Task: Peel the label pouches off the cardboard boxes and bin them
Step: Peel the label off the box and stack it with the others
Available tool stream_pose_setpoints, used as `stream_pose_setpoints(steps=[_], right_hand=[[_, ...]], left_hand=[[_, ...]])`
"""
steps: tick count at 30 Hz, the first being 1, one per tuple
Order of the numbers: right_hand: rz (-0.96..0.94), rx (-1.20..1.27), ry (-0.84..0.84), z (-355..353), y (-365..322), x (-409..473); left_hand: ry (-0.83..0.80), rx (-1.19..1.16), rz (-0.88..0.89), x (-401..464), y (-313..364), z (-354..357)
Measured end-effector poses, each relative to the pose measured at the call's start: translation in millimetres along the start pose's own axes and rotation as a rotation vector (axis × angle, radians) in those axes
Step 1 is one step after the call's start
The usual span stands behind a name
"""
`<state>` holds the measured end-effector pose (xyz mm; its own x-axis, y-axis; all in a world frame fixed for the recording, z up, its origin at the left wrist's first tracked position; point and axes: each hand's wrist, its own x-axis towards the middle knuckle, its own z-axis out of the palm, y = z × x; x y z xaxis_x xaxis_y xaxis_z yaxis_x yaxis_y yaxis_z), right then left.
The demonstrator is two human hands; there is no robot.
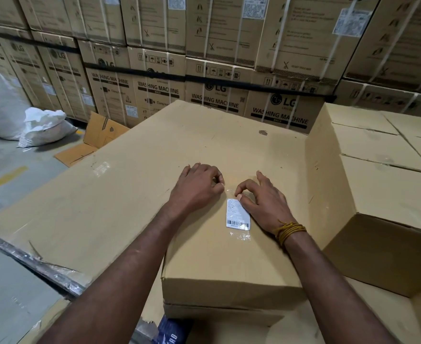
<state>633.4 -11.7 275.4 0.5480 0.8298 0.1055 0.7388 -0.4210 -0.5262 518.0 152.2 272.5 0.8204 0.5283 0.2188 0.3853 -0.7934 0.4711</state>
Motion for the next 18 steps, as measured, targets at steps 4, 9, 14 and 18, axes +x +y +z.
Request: stream_pose_setpoints(steps=[4, 9, 14, 18], right_hand=[[-0.006, -0.013, -0.028, -2.9, -2.2, -1.4], [0.002, 0.007, -0.025, -4.3, -4.9, -2.8], [0.007, 0.005, -0.051, -8.3, -8.6, -5.0], [0.008, 0.007, -0.054, -7.1, -8.9, -3.6]], left_hand=[[-0.002, -0.003, -0.004, -0.1, -0.5, 0.2], [0.005, -0.002, 0.004, -0.2, -0.2, 0.0], [0.008, -0.006, 0.007, 0.6, -1.3, 1.4], [0.014, 0.000, 0.013, 0.2, -0.8, 1.1]])
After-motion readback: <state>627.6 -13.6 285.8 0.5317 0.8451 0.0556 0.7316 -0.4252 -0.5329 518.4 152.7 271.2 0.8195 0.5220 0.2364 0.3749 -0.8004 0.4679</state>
